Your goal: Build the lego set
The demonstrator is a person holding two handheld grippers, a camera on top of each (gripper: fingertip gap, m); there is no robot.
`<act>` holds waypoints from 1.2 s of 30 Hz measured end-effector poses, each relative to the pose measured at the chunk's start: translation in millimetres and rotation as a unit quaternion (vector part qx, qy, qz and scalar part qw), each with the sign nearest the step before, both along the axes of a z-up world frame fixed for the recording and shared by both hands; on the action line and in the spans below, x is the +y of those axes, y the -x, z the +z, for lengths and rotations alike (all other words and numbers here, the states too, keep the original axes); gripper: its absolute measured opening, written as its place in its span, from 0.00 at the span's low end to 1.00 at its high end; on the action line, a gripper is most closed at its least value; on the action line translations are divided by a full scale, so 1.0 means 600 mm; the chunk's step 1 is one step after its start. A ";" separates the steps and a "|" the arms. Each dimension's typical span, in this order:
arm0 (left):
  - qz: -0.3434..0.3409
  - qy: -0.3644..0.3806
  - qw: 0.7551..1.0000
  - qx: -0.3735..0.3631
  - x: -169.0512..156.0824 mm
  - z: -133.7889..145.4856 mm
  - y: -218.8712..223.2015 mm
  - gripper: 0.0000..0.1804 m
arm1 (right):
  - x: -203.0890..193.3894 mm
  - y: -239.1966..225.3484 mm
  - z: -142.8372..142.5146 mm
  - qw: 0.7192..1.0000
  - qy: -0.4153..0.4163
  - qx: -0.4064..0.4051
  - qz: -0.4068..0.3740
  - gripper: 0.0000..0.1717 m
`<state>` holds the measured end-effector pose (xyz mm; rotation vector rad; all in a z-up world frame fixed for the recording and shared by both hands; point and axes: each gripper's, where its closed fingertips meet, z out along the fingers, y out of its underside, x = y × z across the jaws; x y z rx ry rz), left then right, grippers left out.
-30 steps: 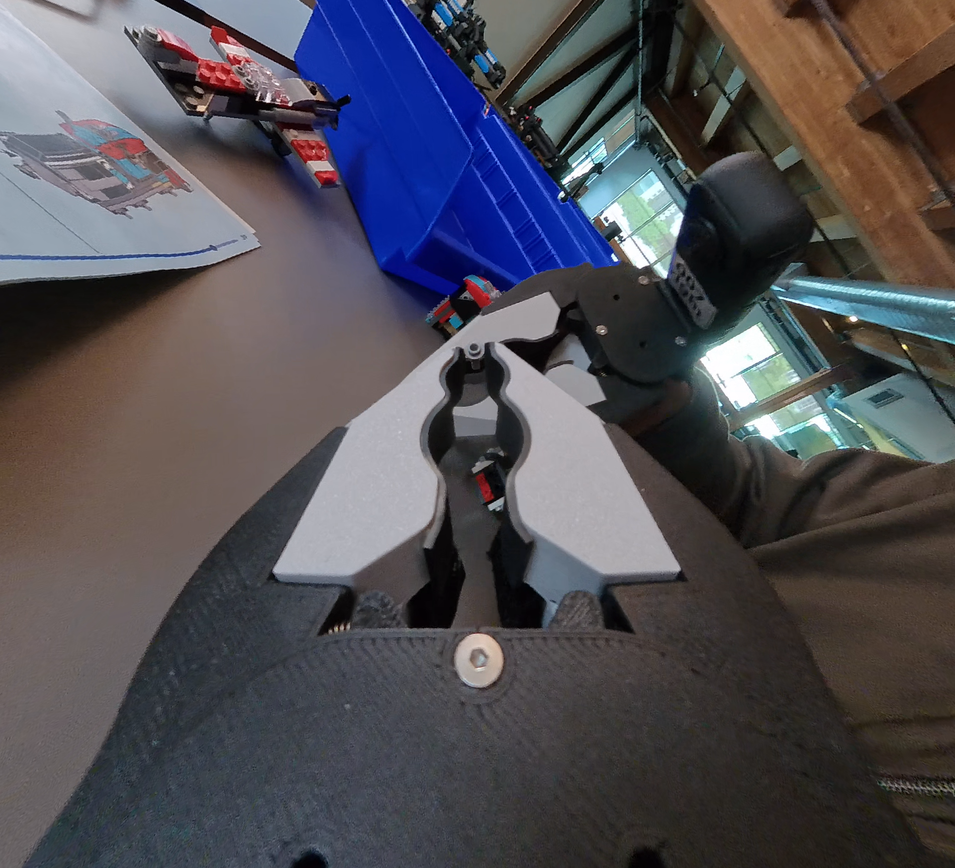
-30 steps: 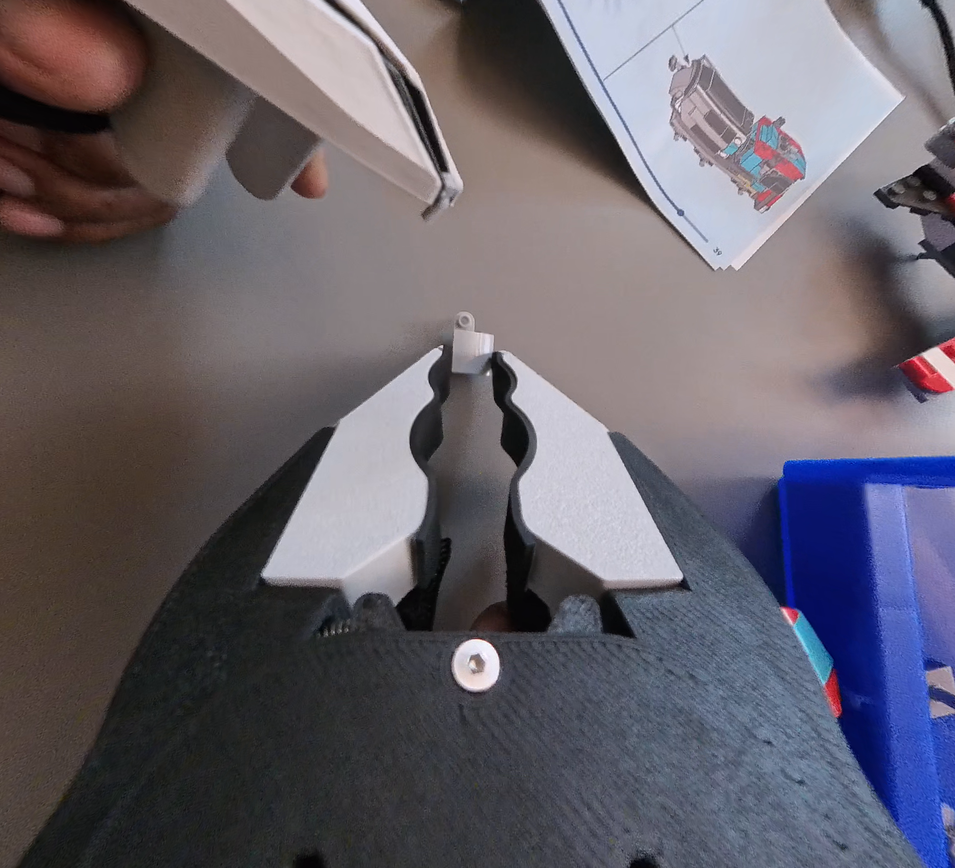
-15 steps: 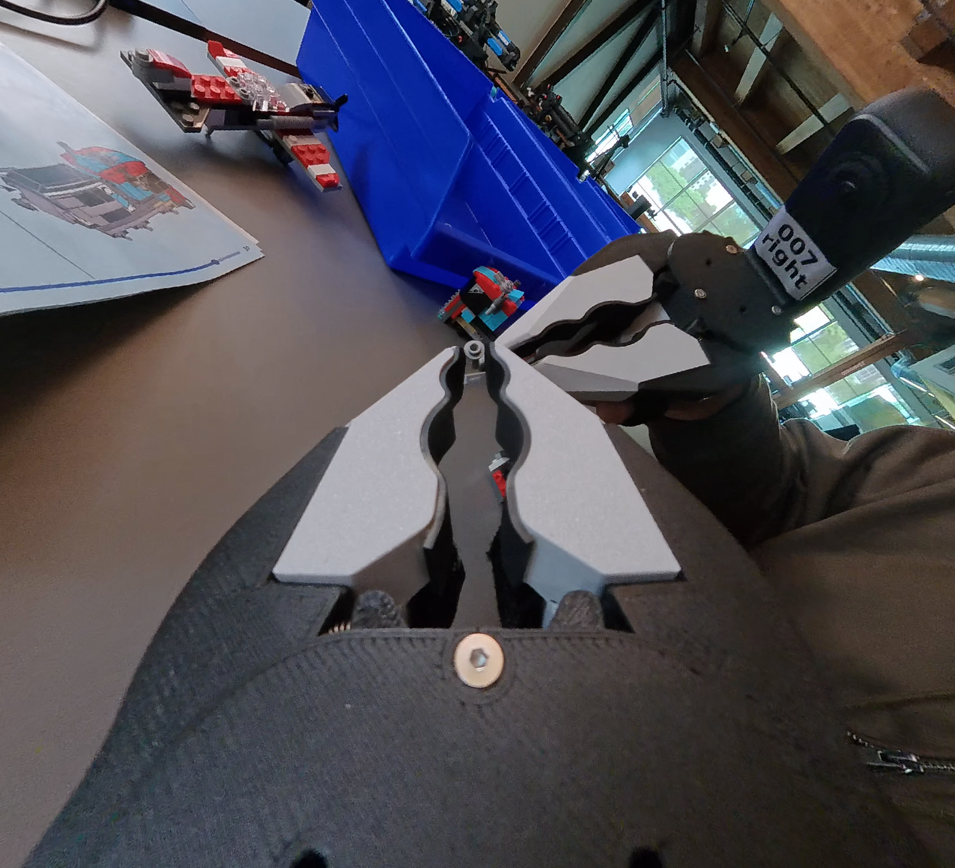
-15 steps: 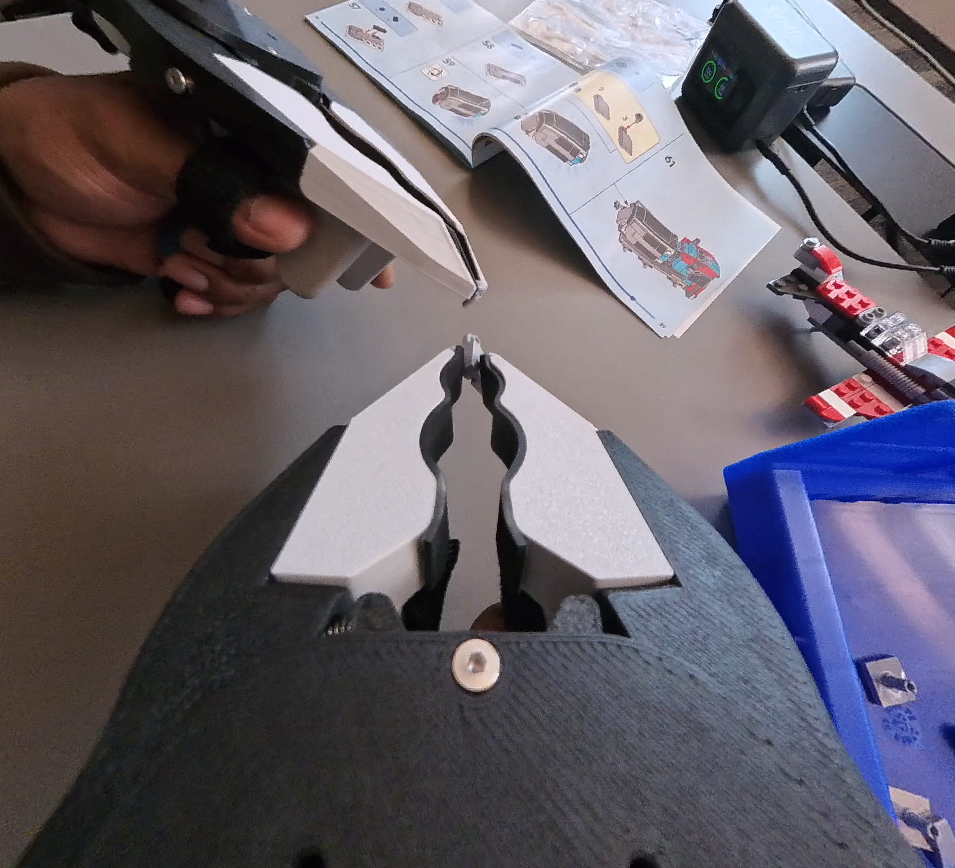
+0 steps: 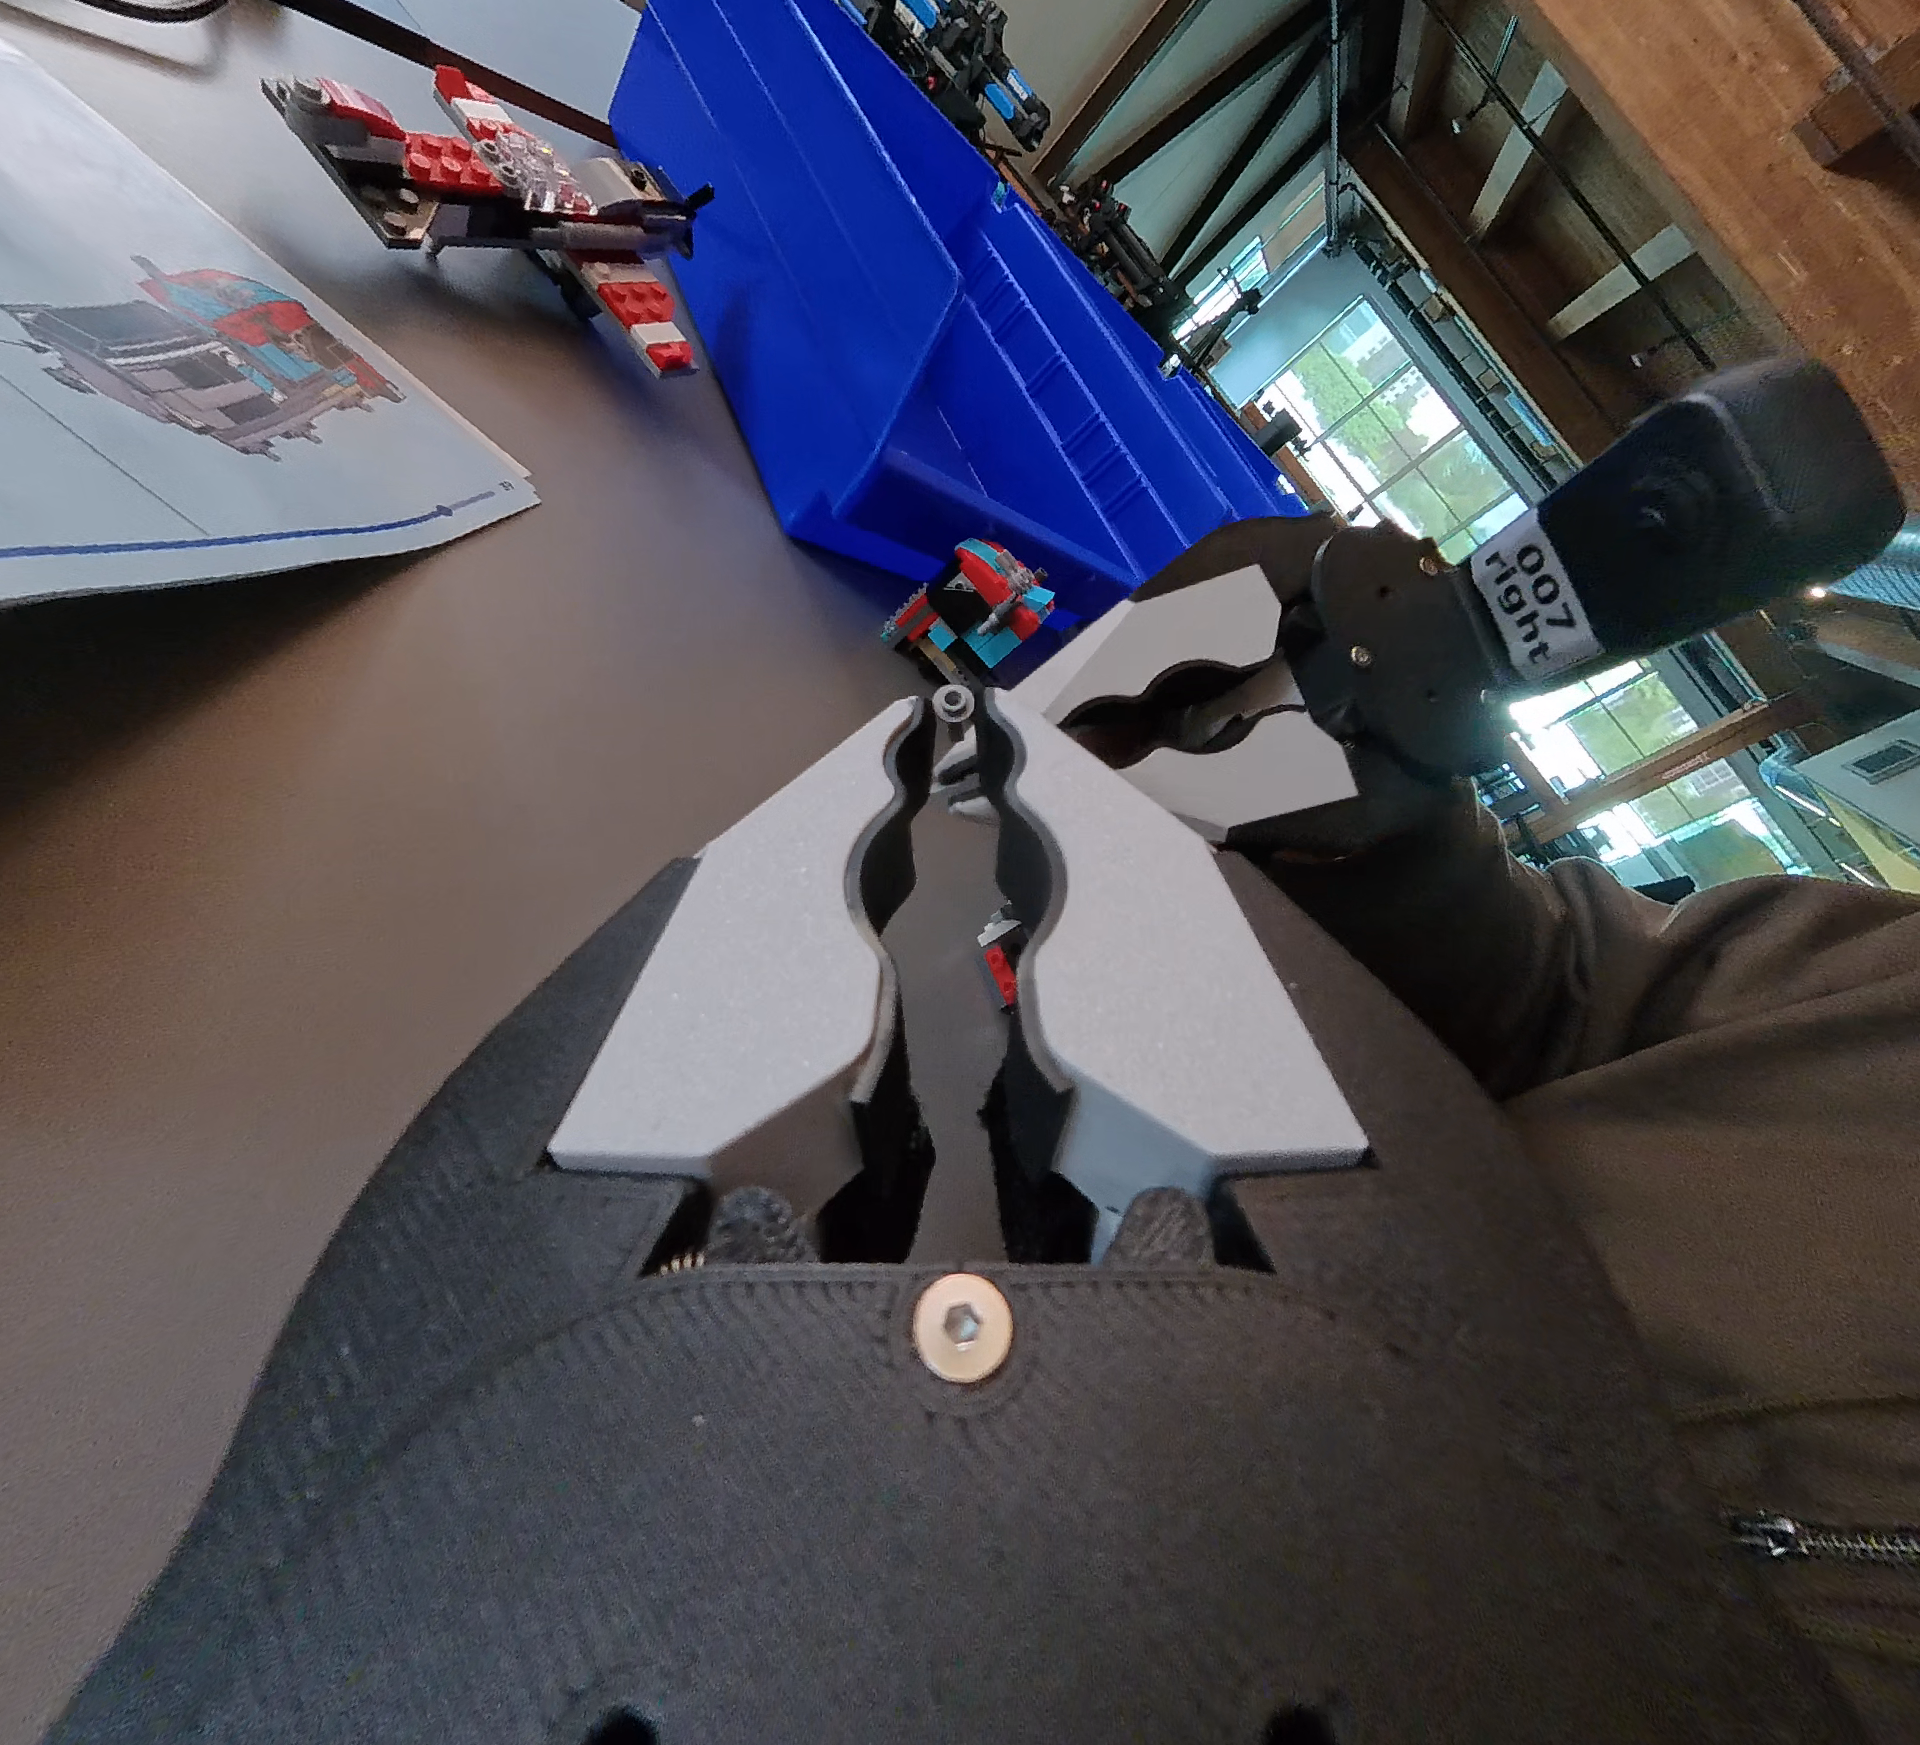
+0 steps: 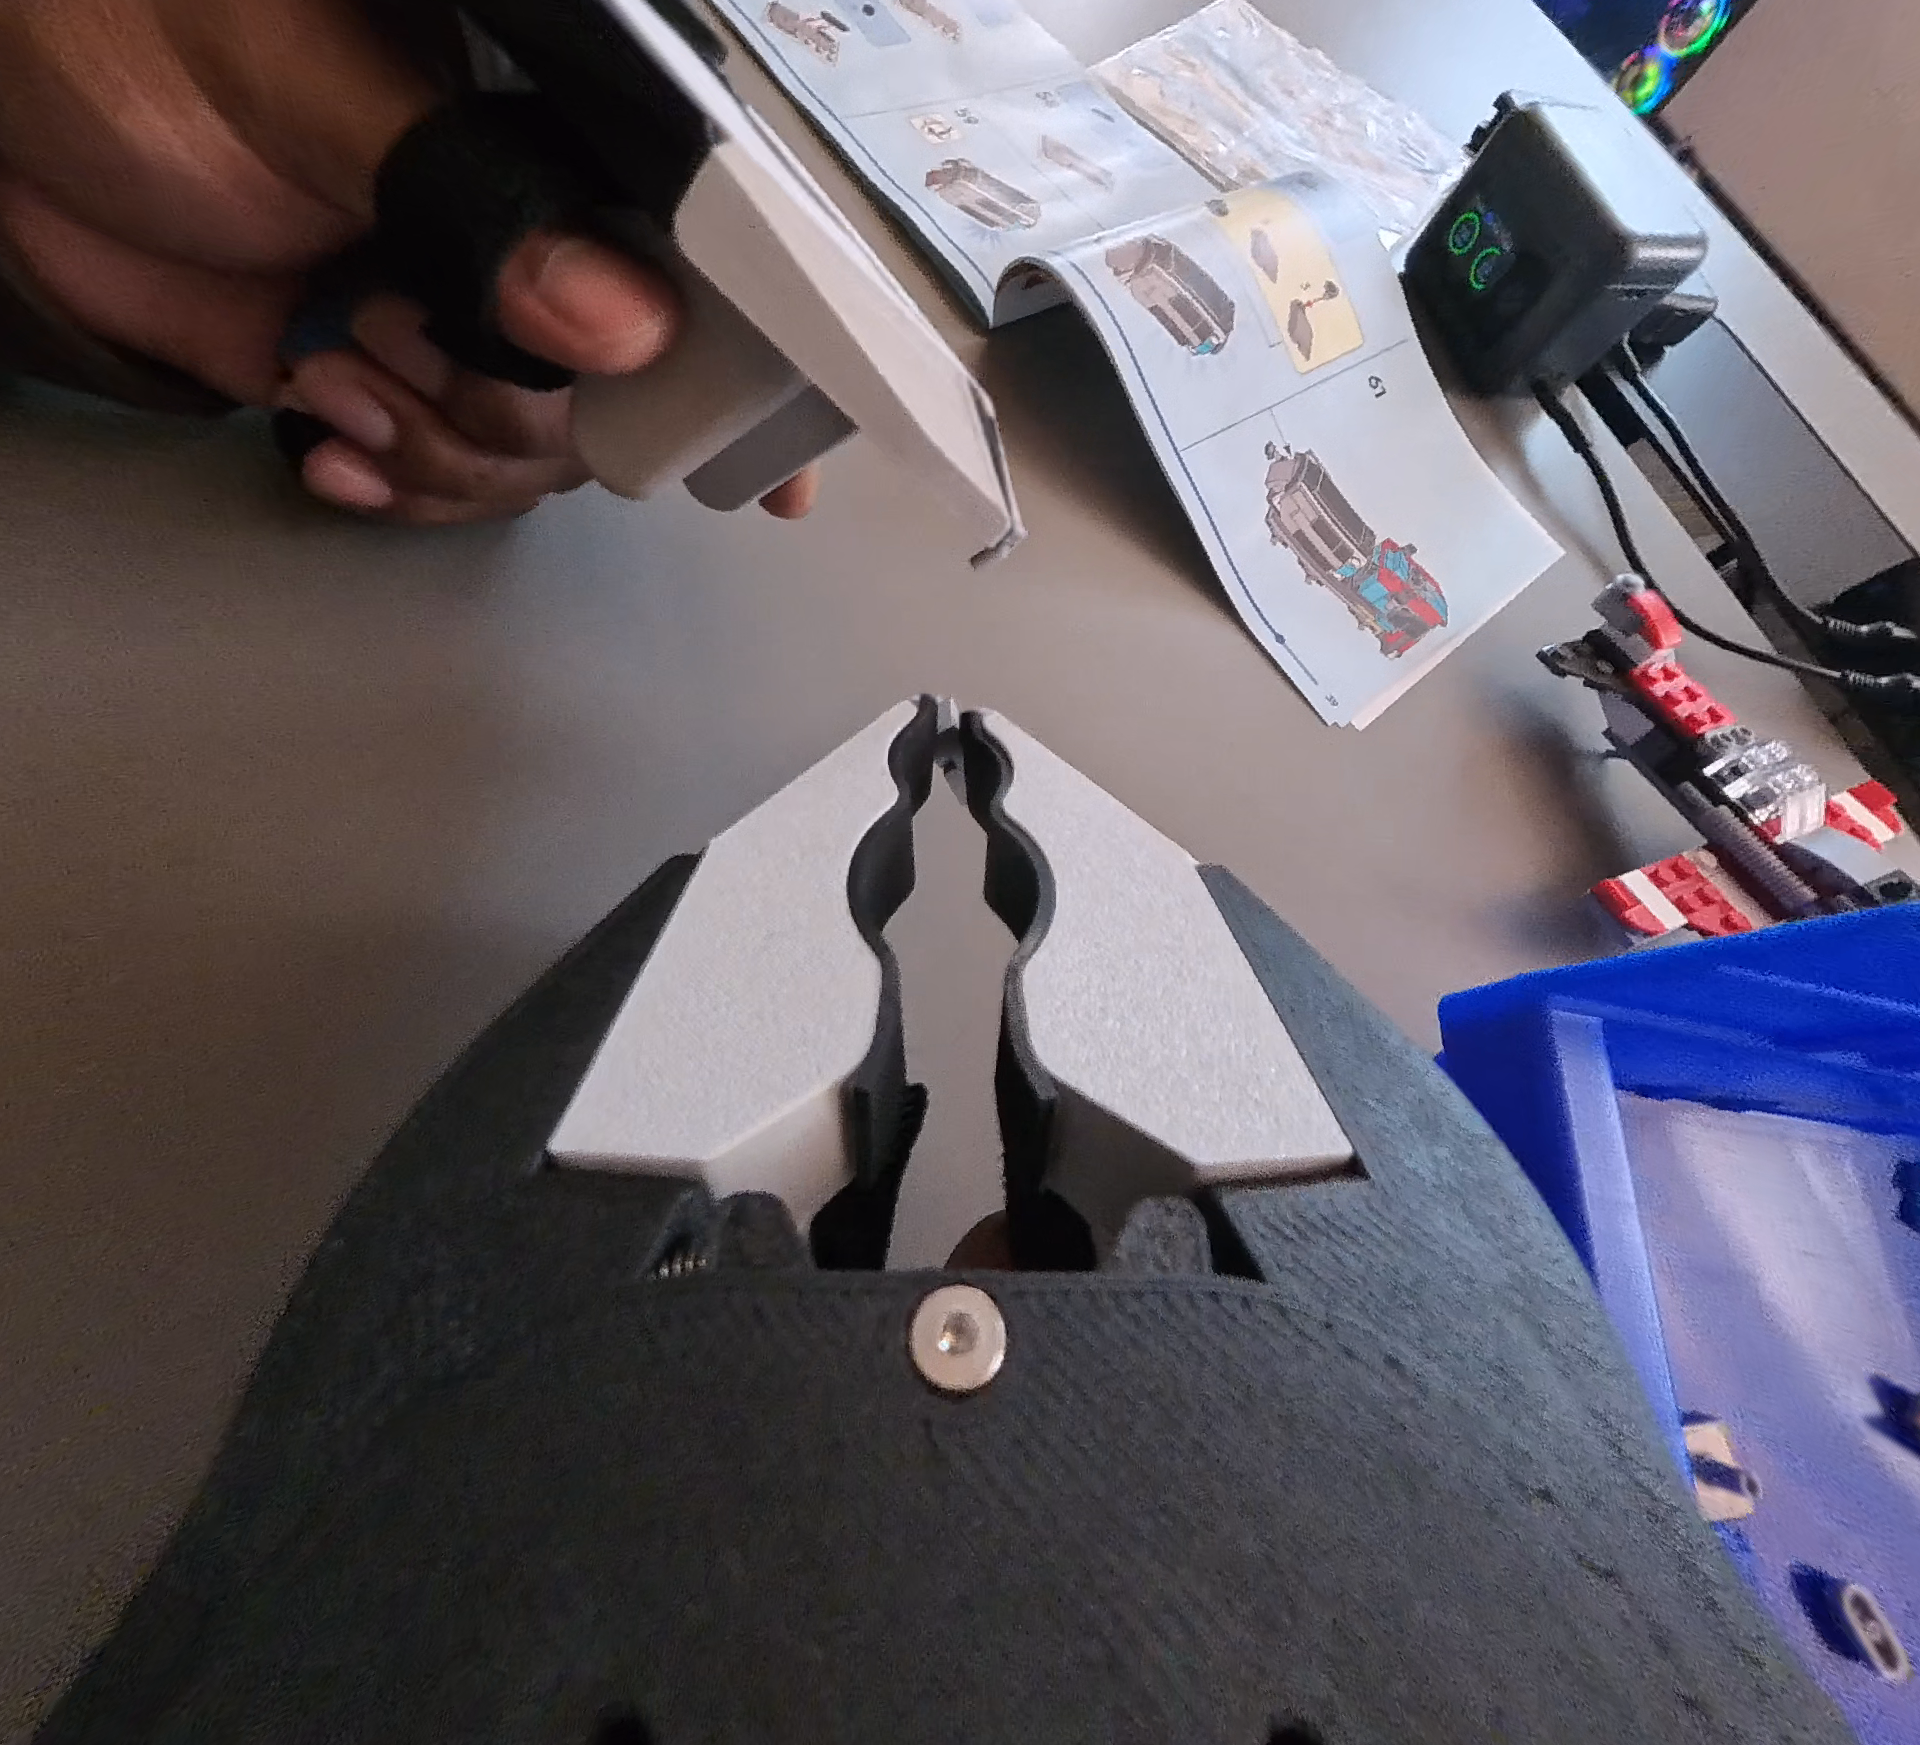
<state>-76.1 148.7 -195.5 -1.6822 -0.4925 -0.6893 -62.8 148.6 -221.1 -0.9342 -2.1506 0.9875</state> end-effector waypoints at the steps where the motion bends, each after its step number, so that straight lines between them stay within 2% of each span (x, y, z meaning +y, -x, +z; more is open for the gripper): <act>1: 0.000 0.001 1.000 -0.001 0.000 0.000 0.000 0.04 | -0.003 -0.001 -0.001 1.000 -0.006 0.004 0.006 0.03; 12: 0.019 0.005 1.000 0.011 -0.009 0.008 0.016 0.04 | -0.069 -0.025 -0.001 0.995 -0.066 0.022 0.067 0.03; 22: 0.032 -0.004 0.999 0.014 -0.015 0.018 0.028 0.04 | -0.141 -0.074 -0.028 0.987 -0.125 0.036 0.100 0.03; 31: 0.022 -0.011 1.000 0.018 -0.013 0.025 0.014 0.04 | -0.152 -0.108 -0.061 0.987 -0.135 0.021 0.084 0.04; 36: 0.020 -0.021 0.999 0.022 -0.018 0.035 0.006 0.04 | -0.141 -0.112 -0.058 0.998 -0.063 -0.015 0.022 0.12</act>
